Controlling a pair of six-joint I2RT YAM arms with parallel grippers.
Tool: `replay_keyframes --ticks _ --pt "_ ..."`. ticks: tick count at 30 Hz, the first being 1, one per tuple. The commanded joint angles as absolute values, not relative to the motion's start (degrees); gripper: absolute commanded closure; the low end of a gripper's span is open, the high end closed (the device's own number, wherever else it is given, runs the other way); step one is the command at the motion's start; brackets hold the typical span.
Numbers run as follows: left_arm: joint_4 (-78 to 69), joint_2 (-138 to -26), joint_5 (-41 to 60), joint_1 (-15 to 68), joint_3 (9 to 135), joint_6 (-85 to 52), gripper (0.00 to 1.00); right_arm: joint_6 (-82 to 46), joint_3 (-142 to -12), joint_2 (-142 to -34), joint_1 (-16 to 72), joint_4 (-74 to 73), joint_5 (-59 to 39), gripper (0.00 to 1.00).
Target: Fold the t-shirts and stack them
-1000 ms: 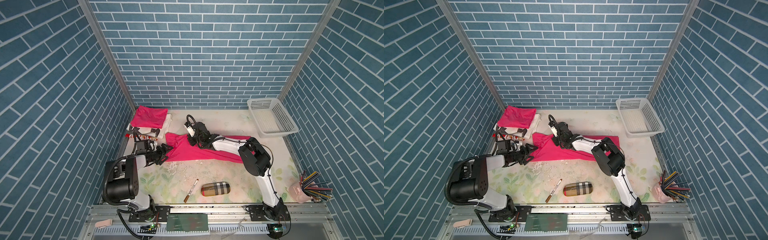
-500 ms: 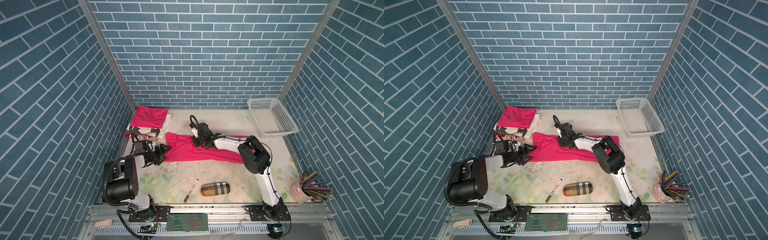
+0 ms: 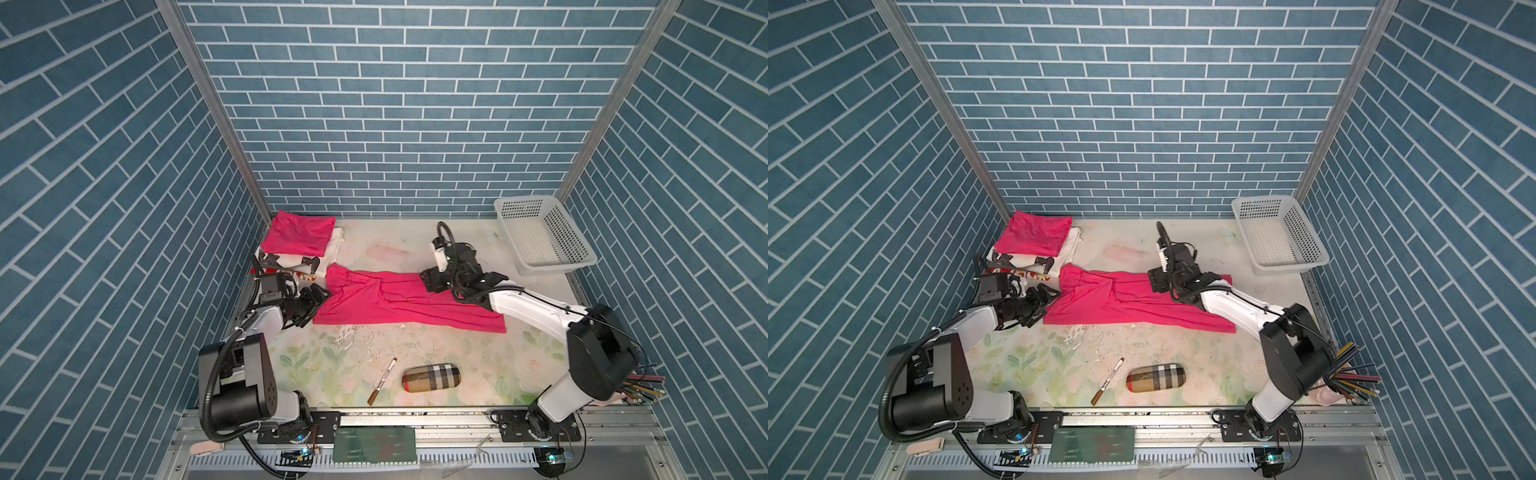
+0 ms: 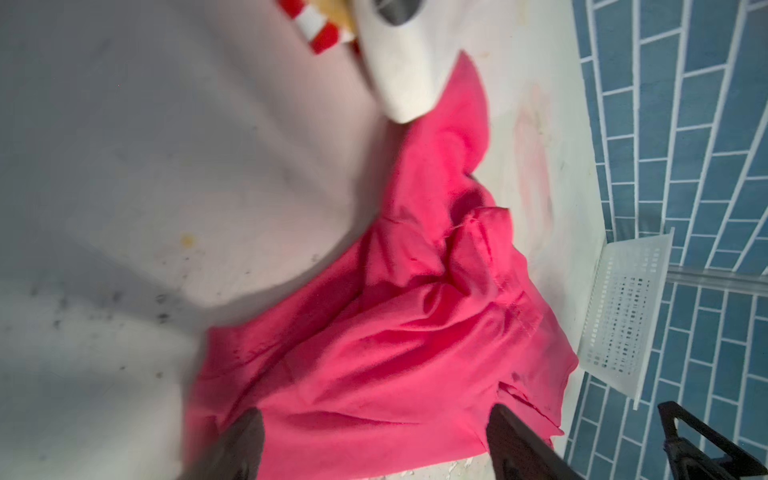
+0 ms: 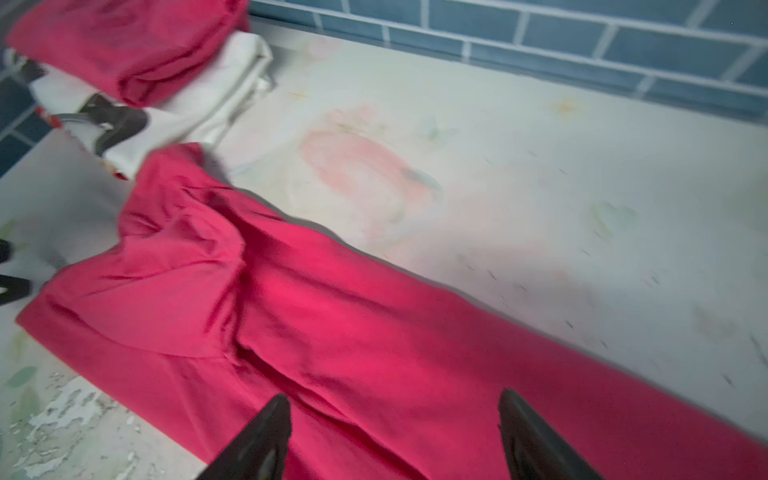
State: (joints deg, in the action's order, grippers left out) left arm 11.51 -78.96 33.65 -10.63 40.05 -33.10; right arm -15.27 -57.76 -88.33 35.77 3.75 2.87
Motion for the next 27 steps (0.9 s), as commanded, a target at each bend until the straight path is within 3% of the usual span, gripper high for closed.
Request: replay_keyframes --ticks 1,5,11,20,27 --pt "18.3 -75.9 24.6 -4.5 43.8 -29.4 0.14 -23.6 -49.2 -82.0 29.3 10.8 4.9 0.17" --pt "22.2 -76.3 17.4 1.6 45.2 -28.0 0.14 -26.0 -39.9 -73.4 18.3 12.9 2.2 0.2" --pt "20.1 -78.2 19.5 2.1 41.3 -29.1 0.14 -26.7 -34.0 -73.1 5.4 11.0 -5.0 0.29" --pt "15.1 -80.4 22.9 2.8 40.3 -32.9 0.14 -29.4 -35.0 -82.5 3.7 2.3 -12.7 0.56" --pt "14.2 -82.2 23.4 3.5 41.3 -33.5 0.14 -29.8 -34.3 -81.8 3.7 2.0 -11.4 0.77"
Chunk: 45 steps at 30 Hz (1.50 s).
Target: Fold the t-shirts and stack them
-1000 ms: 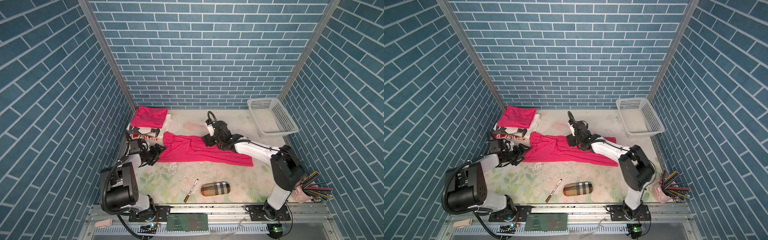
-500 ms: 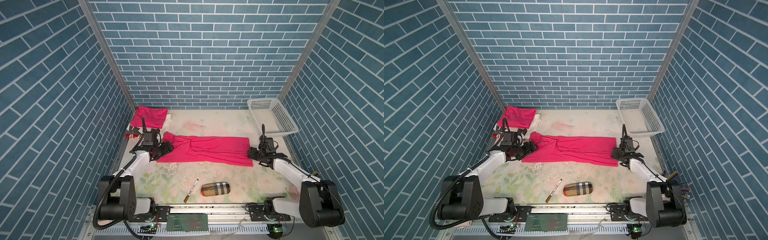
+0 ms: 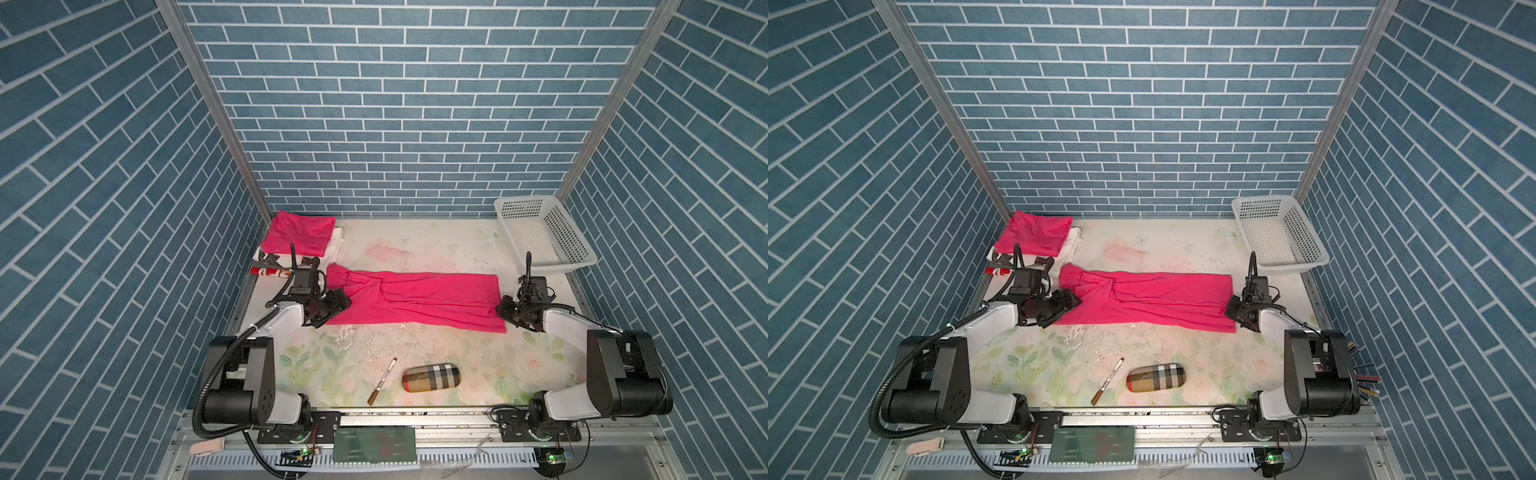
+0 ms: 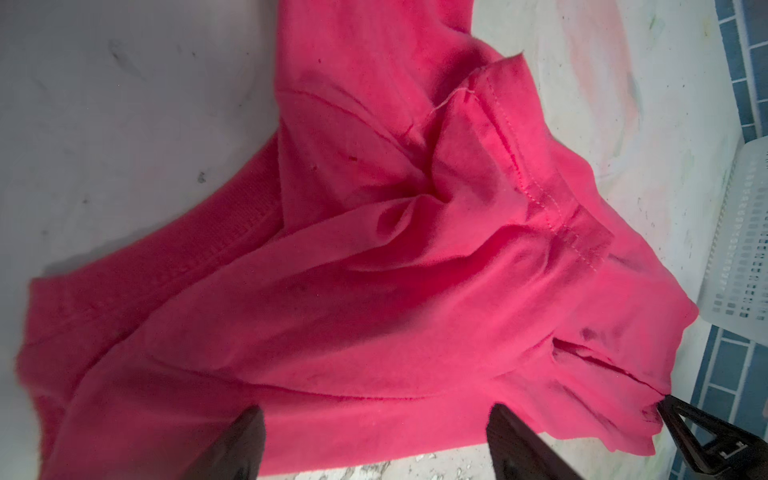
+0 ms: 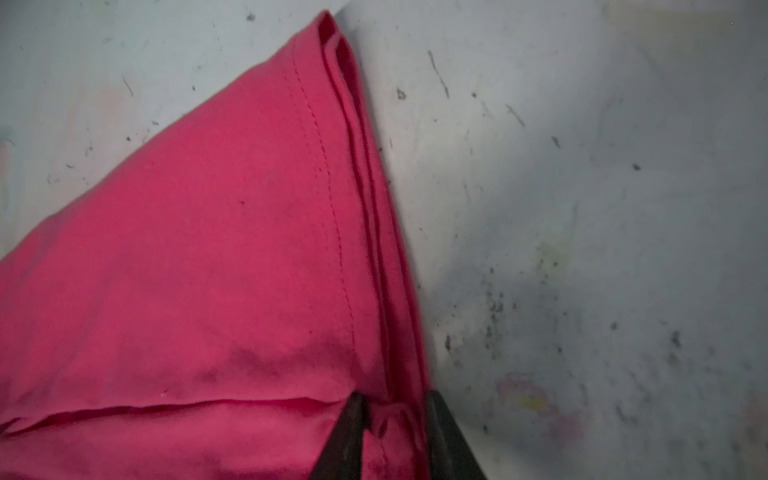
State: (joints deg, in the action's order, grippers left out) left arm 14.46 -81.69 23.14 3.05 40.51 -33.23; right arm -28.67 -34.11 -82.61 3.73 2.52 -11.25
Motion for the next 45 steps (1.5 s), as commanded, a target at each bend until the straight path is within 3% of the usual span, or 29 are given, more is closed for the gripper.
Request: replay_keyframes --ticks 1,5,10,17,22,27,32,35,37,40,41,45 --pt "15.7 -82.3 22.4 3.5 41.9 -32.7 0.14 -29.5 -34.2 -81.6 3.7 2.3 -11.0 0.8" --pt "23.3 -81.1 12.4 3.5 45.4 -29.1 0.14 -29.1 -34.7 -81.6 3.6 2.5 -10.5 0.8" --pt "27.9 -78.7 4.5 3.2 46.0 -28.7 0.14 -29.1 -35.4 -81.3 3.6 2.9 -11.3 0.6" --pt "23.2 -78.9 6.2 -1.2 41.9 -28.9 0.16 -29.0 -32.7 -76.9 3.6 3.5 -12.9 0.51" --pt "17.3 -82.5 12.6 -1.7 40.3 -31.1 0.26 -29.4 -30.4 -76.0 3.7 2.3 -15.2 0.49" --pt "15.8 -83.0 12.2 -1.7 39.4 -31.8 0.35 -29.7 -29.0 -75.7 3.8 1.1 -16.0 0.49" --pt "18.0 -80.1 10.9 -1.7 39.2 -31.1 0.38 -29.1 -28.7 -75.8 3.8 1.2 -15.8 0.49" --pt "19.1 -78.5 10.3 -1.8 39.2 -30.3 0.52 -29.2 -28.7 -75.7 3.8 1.2 -16.0 0.49" --pt "19.6 -77.8 10.2 -1.7 39.0 -29.9 0.73 -29.3 -28.8 -75.8 3.8 1.1 -16.0 0.49" --pt "19.1 -77.9 10.9 -1.9 38.3 -29.9 0.77 -29.4 -29.1 -75.8 3.8 1.2 -16.2 0.49" --pt "18.8 -78.3 11.7 -1.9 38.3 -30.0 0.84 -29.4 -29.2 -75.7 3.8 1.2 -16.2 0.49" --pt "17.8 -79.7 14.1 -2.1 37.8 -30.0 0.94 -29.4 -29.8 -75.5 3.8 1.8 -16.3 0.49"
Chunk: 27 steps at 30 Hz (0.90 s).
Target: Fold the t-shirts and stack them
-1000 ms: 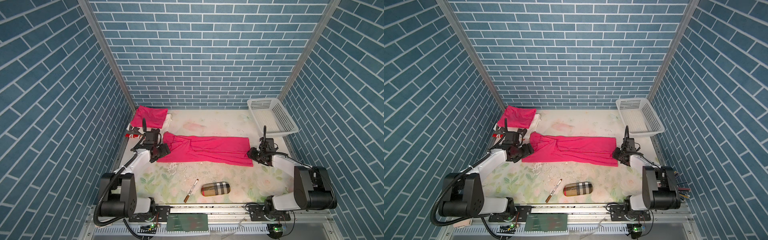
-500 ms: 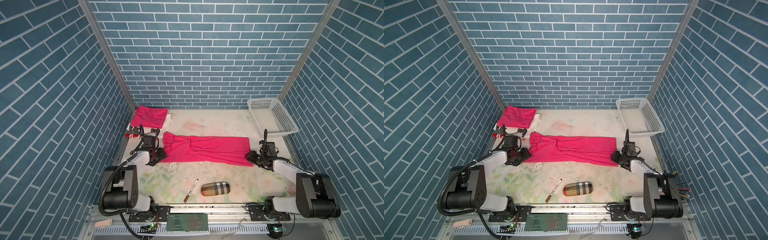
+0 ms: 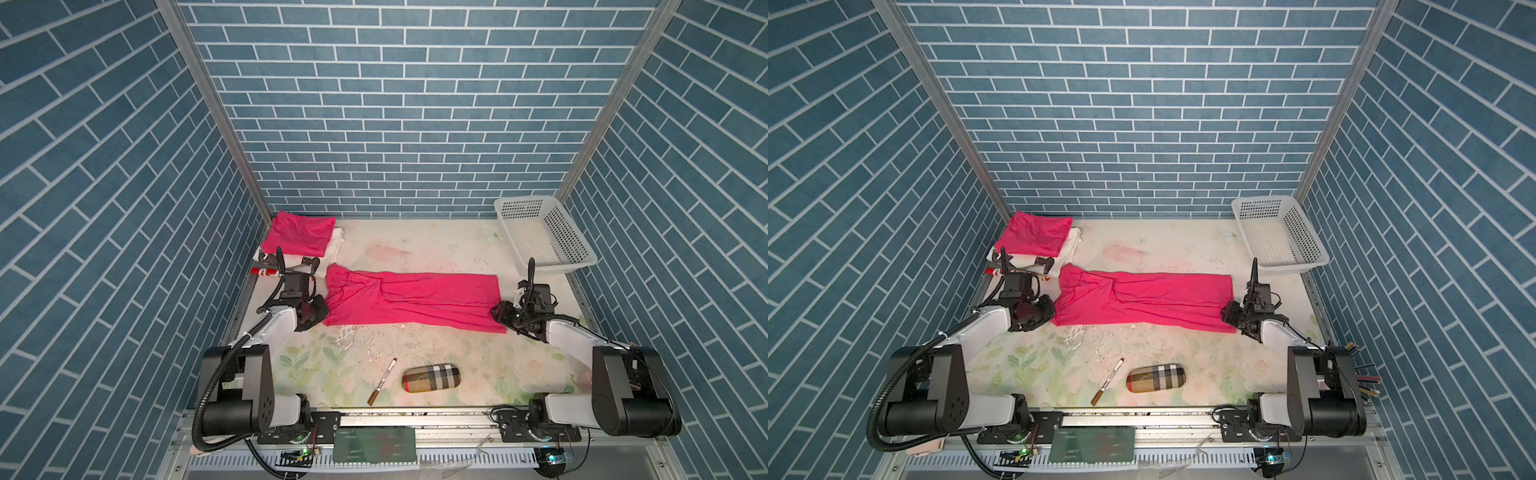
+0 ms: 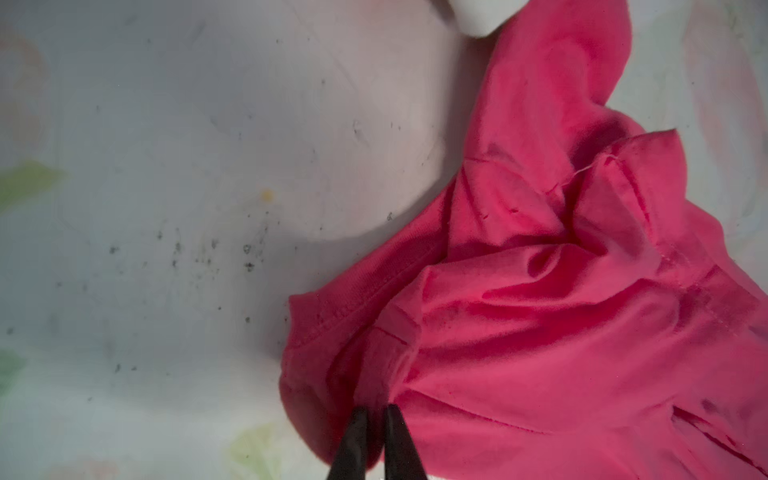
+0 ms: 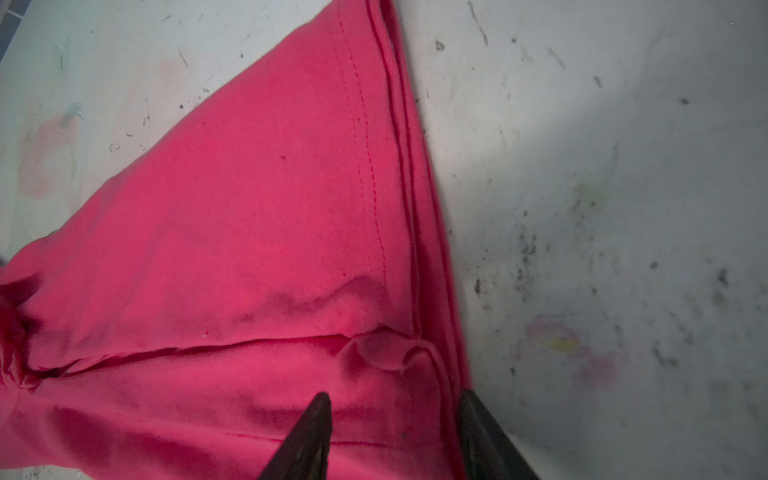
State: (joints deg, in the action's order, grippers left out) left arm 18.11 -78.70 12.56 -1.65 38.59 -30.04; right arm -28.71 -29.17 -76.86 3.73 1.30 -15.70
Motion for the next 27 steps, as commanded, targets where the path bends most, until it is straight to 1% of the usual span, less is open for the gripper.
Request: replay_keyframes --ticks 1,3,6,10,16,18,20,22,25,27 --pt "17.9 -80.0 14.6 -2.1 37.8 -29.9 1.0 -29.4 -29.9 -75.4 3.8 1.9 -16.3 0.49" --pt "18.0 -80.2 17.1 -3.1 37.7 -30.0 1.0 -29.4 -30.2 -75.1 3.8 2.4 -16.1 0.49" --pt "17.6 -79.7 23.9 -7.9 36.4 -30.1 1.0 -29.5 -30.7 -74.5 3.7 3.2 -15.8 0.48" --pt "16.5 -79.7 28.6 -12.5 36.0 -30.2 1.0 -29.1 -31.3 -73.9 3.5 4.5 -14.3 0.46" --pt "14.4 -81.2 32.2 -13.2 34.5 -30.8 1.0 -29.1 -31.7 -74.1 3.3 4.7 -14.7 0.4" --pt "14.5 -81.1 32.3 -13.4 34.7 -30.7 1.0 -29.2 -31.6 -74.2 3.3 4.6 -14.8 0.35" --pt "15.0 -80.7 32.9 -14.7 35.1 -30.5 1.0 -29.2 -31.5 -74.6 3.3 4.6 -14.9 0.34" --pt "16.1 -80.3 33.5 -17.1 35.9 -29.8 1.0 -29.2 -31.5 -74.9 3.1 4.6 -15.0 0.3" --pt "16.3 -79.6 34.9 -20.5 36.0 -29.4 1.0 -29.3 -31.7 -75.2 2.7 4.3 -14.5 0.29" --pt "15.4 -79.7 36.0 -21.3 35.4 -30.0 1.0 -29.3 -32.2 -75.9 2.6 3.7 -14.9 0.32"
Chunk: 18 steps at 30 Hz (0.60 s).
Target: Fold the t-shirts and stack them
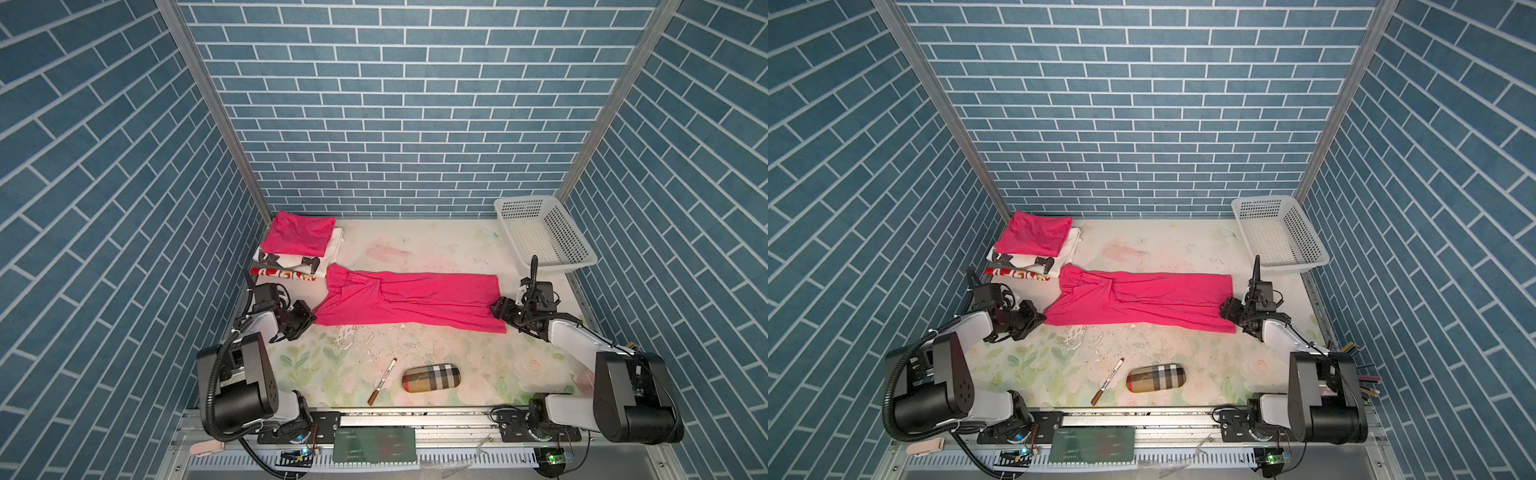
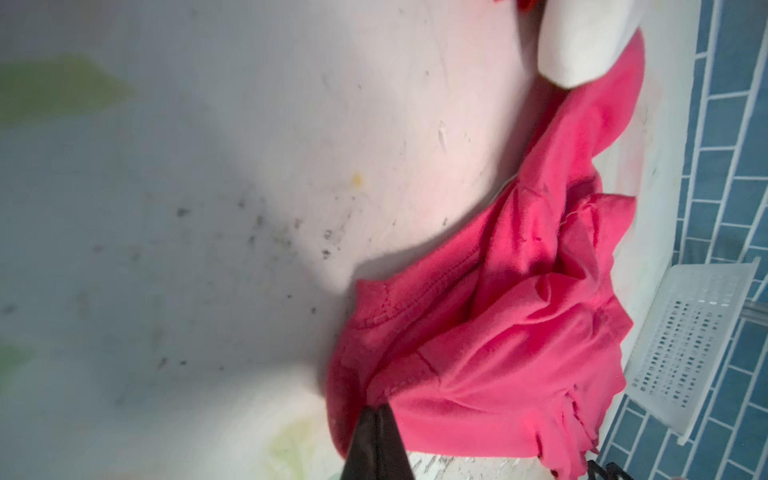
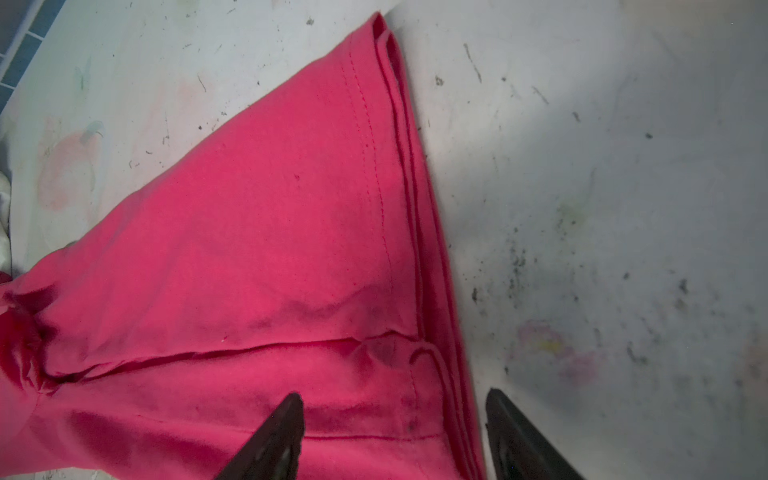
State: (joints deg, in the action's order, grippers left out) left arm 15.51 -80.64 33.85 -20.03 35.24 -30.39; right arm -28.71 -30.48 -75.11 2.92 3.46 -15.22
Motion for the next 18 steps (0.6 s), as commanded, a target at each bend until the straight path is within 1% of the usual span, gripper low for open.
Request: replay_keyframes --ticks 1,2,6,8,10,15,17,18 --pt "14.6 -79.9 36.6 -21.4 35.0 -30.3 1.0 -29.4 -32.5 -76.6 2.6 3.2 -15.4 0.33" --pt "13.9 -80.1 37.3 -21.5 34.4 -30.7 1.0 -29.5 -32.9 -77.4 2.6 2.8 -15.7 0.35" --pt "12.7 -80.9 38.3 -21.6 33.5 -31.0 1.0 -29.3 -33.8 -80.2 2.7 2.1 -16.0 0.5" --pt "12.7 -80.7 38.4 -21.8 33.5 -31.1 1.0 -29.3 -33.9 -80.6 3.1 2.2 -16.2 0.58" --pt "12.6 -80.6 38.4 -22.3 33.6 -31.0 1.0 -29.3 -33.8 -80.3 3.7 2.3 -15.3 0.64" --pt "11.4 -82.1 39.6 -23.6 33.5 -31.0 1.0 -28.6 -34.0 -80.9 3.7 2.4 -12.7 0.86" --pt "11.1 -82.7 40.1 -23.7 33.6 -30.9 1.0 -28.0 -35.1 -82.3 3.5 2.8 -11.6 1.0" --pt "11.0 -82.7 40.1 -23.9 33.6 -30.9 1.0 -27.9 -35.6 -82.7 3.4 2.8 -11.2 1.0"
